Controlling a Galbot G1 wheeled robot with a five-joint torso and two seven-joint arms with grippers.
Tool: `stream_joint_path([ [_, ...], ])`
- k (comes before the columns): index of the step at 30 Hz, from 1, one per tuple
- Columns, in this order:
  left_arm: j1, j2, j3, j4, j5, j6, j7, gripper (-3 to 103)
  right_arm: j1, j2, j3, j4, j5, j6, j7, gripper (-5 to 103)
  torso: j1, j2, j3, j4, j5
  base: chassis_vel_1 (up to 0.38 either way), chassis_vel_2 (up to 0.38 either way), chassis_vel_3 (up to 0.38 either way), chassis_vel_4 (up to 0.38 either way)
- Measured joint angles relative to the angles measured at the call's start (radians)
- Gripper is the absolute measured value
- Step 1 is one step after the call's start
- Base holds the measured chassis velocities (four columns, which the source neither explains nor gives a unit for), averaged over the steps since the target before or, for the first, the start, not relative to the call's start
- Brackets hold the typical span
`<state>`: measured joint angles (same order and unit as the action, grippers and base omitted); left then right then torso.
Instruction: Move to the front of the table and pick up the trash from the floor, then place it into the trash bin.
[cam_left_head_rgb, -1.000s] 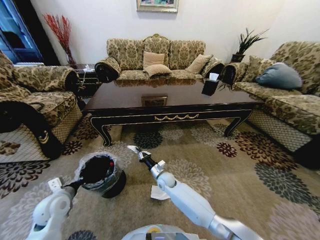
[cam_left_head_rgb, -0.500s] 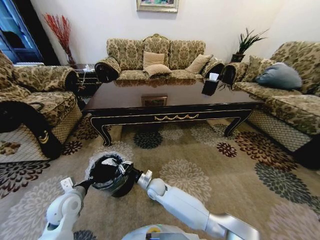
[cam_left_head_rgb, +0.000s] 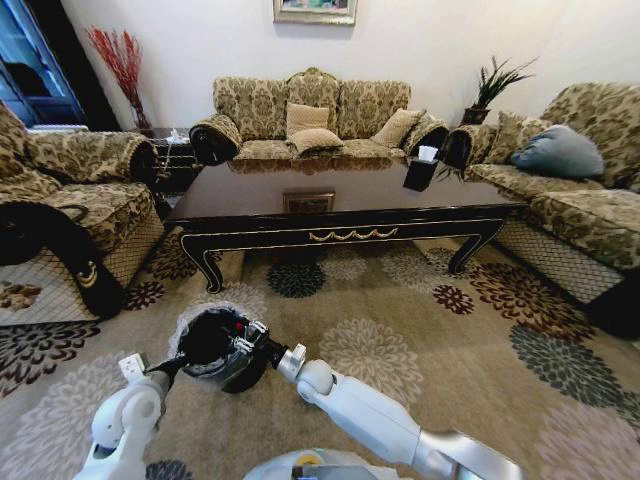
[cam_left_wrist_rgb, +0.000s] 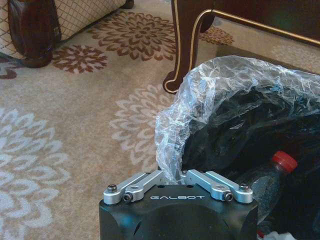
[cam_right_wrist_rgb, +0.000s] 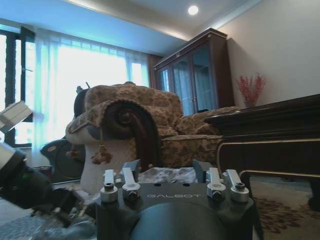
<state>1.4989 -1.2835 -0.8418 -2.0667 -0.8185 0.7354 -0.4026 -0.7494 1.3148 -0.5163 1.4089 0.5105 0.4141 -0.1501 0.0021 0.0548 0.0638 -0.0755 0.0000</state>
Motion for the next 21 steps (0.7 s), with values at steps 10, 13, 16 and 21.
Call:
stream_joint_path([
  [10, -0.008, 0.033, -0.041, 0.029, -0.032, 0.0, 0.001, 2, -0.01, -0.018, 0.083, -0.005, 0.017, -0.072, 0.064, 95, 0.0, 0.0, 0.0, 0.0001, 0.0001, 0.0, 0.0, 0.0, 0.0],
  [13, -0.01, 0.059, -0.073, 0.051, -0.049, 0.0, 0.002, 2, -0.008, -0.07, 0.116, -0.009, -0.005, -0.191, 0.119, 100, 0.0, 0.0, 0.0, 0.0, 0.0, 0.0, 0.0, 0.0, 0.0],
  [16, -0.012, 0.078, -0.098, 0.066, -0.065, 0.0, 0.003, 2, -0.009, -0.12, 0.13, -0.022, -0.019, -0.238, 0.102, 100, 0.0, 0.0, 0.0, 0.0003, 0.0001, 0.0, 0.0, 0.0, 0.0],
  [21, -0.019, 0.111, -0.149, 0.077, -0.107, 0.0, 0.004, 2, -0.036, -0.212, 0.159, -0.064, -0.037, -0.289, -0.001, 100, 0.0, 0.0, 0.0, -0.0003, 0.0, 0.0, 0.0, 0.0, 0.0],
])
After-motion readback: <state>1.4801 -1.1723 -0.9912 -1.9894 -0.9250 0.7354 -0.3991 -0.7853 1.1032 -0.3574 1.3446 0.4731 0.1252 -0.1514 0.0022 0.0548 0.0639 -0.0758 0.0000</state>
